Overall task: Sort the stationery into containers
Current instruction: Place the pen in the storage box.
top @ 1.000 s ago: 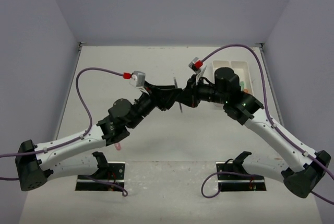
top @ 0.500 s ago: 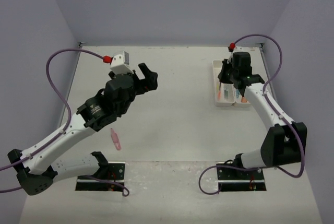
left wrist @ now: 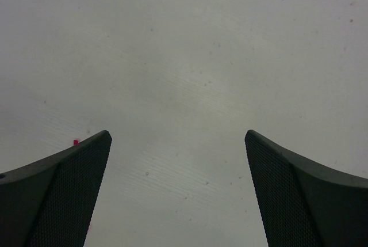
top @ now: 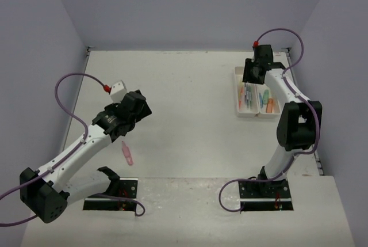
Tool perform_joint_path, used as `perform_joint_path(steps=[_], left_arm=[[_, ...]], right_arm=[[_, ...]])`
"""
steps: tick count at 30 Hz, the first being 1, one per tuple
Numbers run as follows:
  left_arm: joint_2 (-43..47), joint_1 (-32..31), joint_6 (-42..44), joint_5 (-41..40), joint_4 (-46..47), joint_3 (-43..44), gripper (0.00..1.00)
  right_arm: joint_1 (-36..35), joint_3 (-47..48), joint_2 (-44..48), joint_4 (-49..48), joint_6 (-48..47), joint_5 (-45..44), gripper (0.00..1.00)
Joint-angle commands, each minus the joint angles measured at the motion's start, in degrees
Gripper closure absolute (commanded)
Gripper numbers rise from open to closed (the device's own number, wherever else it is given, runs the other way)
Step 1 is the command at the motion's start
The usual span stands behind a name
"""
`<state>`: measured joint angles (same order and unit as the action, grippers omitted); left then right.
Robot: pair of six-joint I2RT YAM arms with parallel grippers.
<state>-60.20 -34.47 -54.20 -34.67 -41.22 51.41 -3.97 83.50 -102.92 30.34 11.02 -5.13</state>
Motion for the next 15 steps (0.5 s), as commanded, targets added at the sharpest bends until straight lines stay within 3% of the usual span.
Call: perform_joint_path(steps=[1, 6, 7, 15], left_arm=[[-1.95, 1.23, -10.92, -2.58, -7.71, -2.42, 0.00], [-6.93, 1.16, -20.14, -0.51, -14.49, -5.49, 0.00], [-7.94, 1.16, -20.54, 0.88, -14.65, -6.14, 0.00], [-9.82, 1.16, -24.64, 4.76, -13.05, -13.86, 0.02]], right_arm=[[-2.17, -0.13, 4.02, 0.90, 0.68, -1.64, 0.49], [-9.61, -7.38, 12.59, -1.75, 2.75, -2.27, 0.43], [-11.10, -8.77, 15.54, -3.45, 3.76, -1.80, 0.38], [-11.71, -19.61, 27.24, -9.82, 4.79, 6.56, 0.29]])
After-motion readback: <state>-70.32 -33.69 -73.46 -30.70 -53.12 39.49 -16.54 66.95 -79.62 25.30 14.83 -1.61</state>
